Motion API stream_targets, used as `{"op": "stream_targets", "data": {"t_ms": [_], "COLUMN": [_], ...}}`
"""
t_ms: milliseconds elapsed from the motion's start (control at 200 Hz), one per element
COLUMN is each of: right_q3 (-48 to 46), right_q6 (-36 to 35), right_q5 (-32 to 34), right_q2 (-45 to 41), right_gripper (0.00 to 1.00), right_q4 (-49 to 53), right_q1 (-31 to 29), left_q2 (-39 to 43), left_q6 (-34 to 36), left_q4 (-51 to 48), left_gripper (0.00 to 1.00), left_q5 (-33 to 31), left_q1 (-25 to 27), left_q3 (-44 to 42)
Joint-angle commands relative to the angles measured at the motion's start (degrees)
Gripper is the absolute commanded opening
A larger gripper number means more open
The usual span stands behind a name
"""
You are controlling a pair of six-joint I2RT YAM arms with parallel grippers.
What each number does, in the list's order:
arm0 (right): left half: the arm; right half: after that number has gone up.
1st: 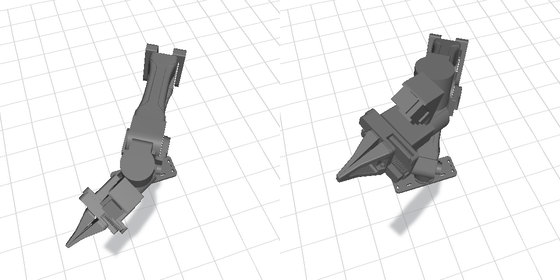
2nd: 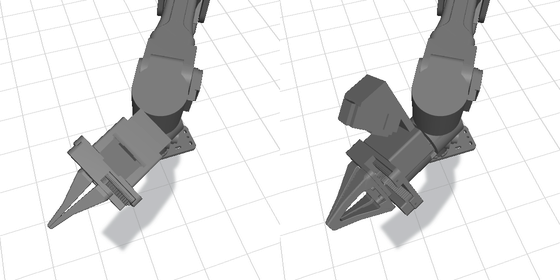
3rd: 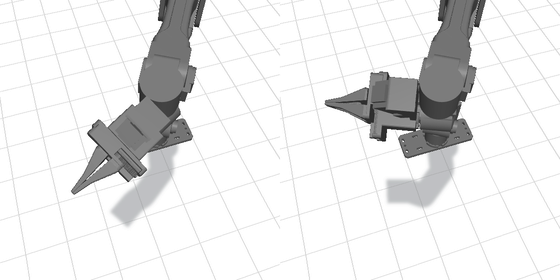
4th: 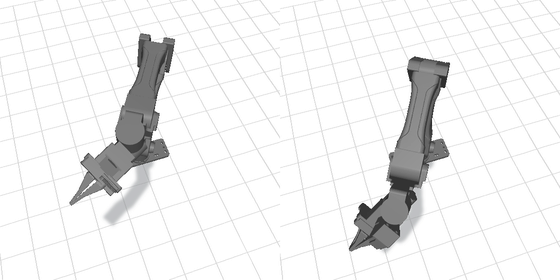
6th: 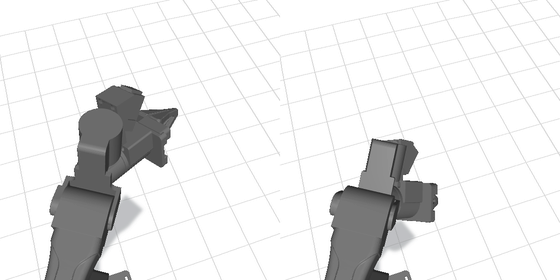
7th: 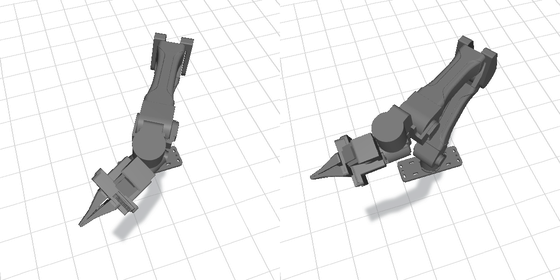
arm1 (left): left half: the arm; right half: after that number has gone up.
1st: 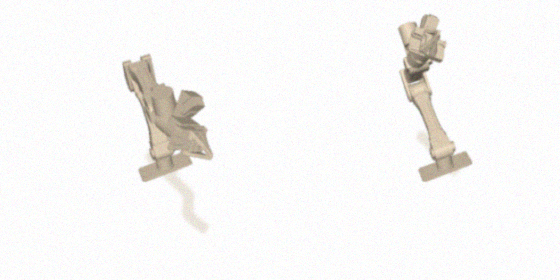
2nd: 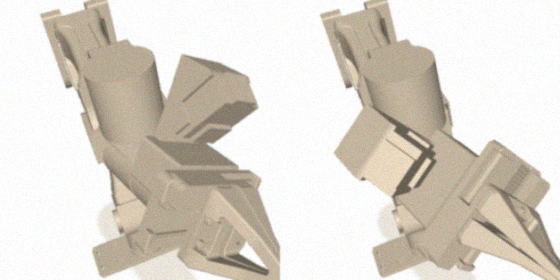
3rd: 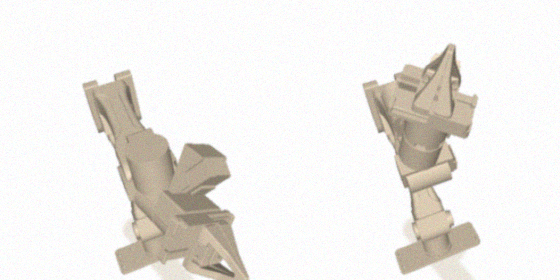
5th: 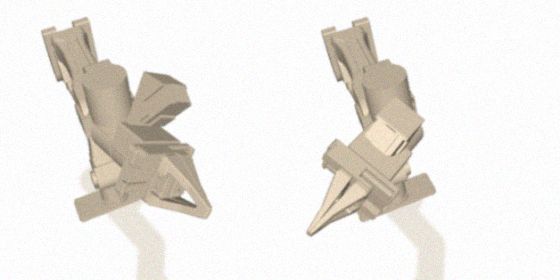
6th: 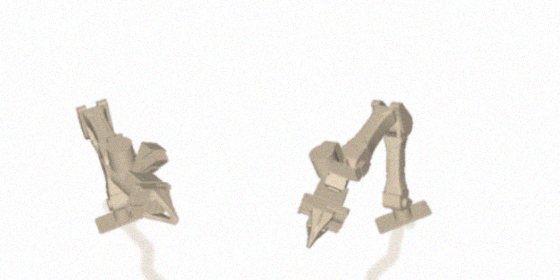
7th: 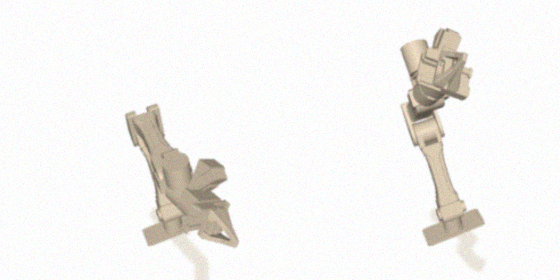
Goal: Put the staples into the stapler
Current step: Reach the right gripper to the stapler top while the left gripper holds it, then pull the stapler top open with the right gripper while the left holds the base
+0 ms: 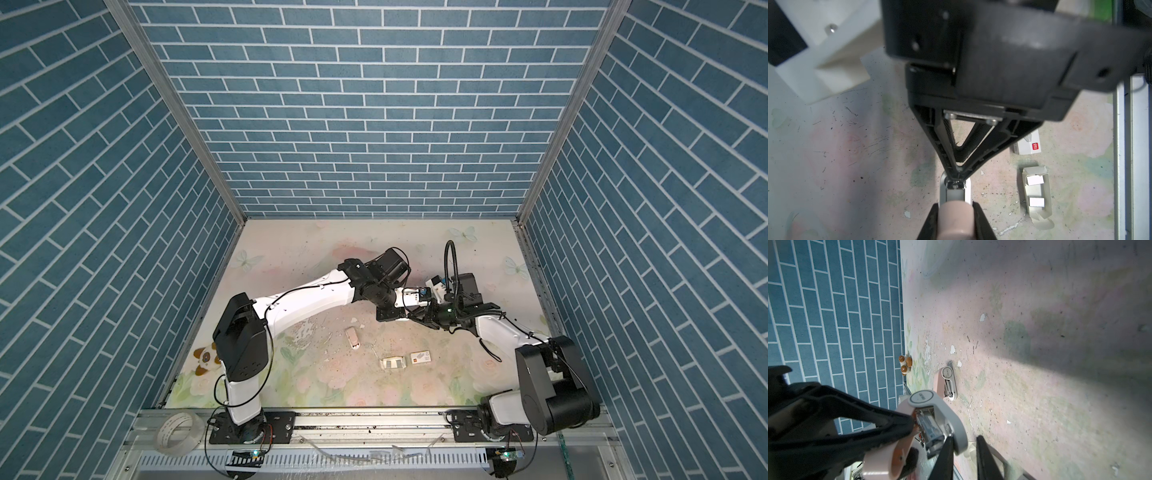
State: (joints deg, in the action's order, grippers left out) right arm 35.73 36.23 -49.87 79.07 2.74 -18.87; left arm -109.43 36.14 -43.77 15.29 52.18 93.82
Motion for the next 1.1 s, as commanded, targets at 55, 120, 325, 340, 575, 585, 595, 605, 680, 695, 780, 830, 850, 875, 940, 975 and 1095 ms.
{"op": "stream_targets", "data": {"t_ms": [55,120,325,340,575,585,595,605,680,695,780,830,850,875,940,975,1095], "right_q3": [-1.58,-2.0,-3.53,-3.55,-5.14,-5.2,-5.22,-5.23,-5.48,-5.41,-5.54,-5.49,-5.53,-5.49,-5.71,-5.84,-6.37], "right_q6": [1.62,2.51,5.03,5.22,7.62,7.67,7.71,7.78,7.98,8.02,8.32,8.46,8.51,8.51,8.6,8.6,7.54], "right_q5": [1.18,1.01,0.91,0.9,0.8,0.82,0.82,0.82,0.91,0.91,1.0,1.08,1.17,1.22,1.55,1.88,4.44], "right_q2": [1.08,1.23,1.94,1.96,2.82,2.91,2.97,3.05,3.59,3.7,4.33,4.65,4.69,4.69,4.48,4.19,1.96], "right_gripper": [0.2,0.2,0.2,0.2,0.2,0.2,0.2,0.2,0.21,0.21,0.21,0.21,0.21,0.22,0.22,0.22,0.27], "right_q4": [-2.32,-3.92,-8.82,-9.1,-14.29,-14.46,-14.57,-14.67,-15.42,-15.48,-16.33,-16.68,-16.66,-16.75,-16.72,-16.72,-14.16], "right_q1": [-0.46,-0.53,-0.73,-0.8,-1.75,-1.82,-1.86,-1.93,-2.38,-2.47,-2.88,-3.09,-3.19,-3.19,-3.32,-3.37,-3.29], "left_q2": [2.86,3.0,3.78,3.84,3.6,3.61,3.61,3.61,3.52,3.52,3.26,3.1,3.04,2.95,2.82,2.9,3.23], "left_q6": [-1.84,-2.19,-3.76,-3.84,-5.97,-6.05,-6.21,-6.46,-7.12,-7.35,-8.07,-8.48,-8.62,-8.72,-8.75,-8.76,-8.2], "left_q4": [1.49,1.44,2.71,2.85,3.95,4.0,4.12,4.19,4.64,4.73,5.03,5.18,5.3,5.35,5.49,5.61,5.4], "left_gripper": [0.0,0.0,0.0,0.0,0.0,0.0,0.0,0.0,0.0,0.0,0.0,0.0,0.0,0.0,0.0,0.0,0.0], "left_q5": [1.58,1.96,2.82,2.81,3.52,3.45,3.44,3.37,3.28,3.26,3.05,2.75,2.56,2.45,2.09,1.95,1.49], "left_q1": [0.25,0.28,0.29,0.29,0.27,0.24,0.27,0.24,0.18,0.2,0.2,0.2,0.12,0.2,0.2,0.2,-0.27], "left_q3": [1.25,1.45,1.41,1.37,2.02,2.06,2.02,2.1,2.62,2.74,3.37,3.64,3.72,3.86,3.89,3.75,3.33]}}
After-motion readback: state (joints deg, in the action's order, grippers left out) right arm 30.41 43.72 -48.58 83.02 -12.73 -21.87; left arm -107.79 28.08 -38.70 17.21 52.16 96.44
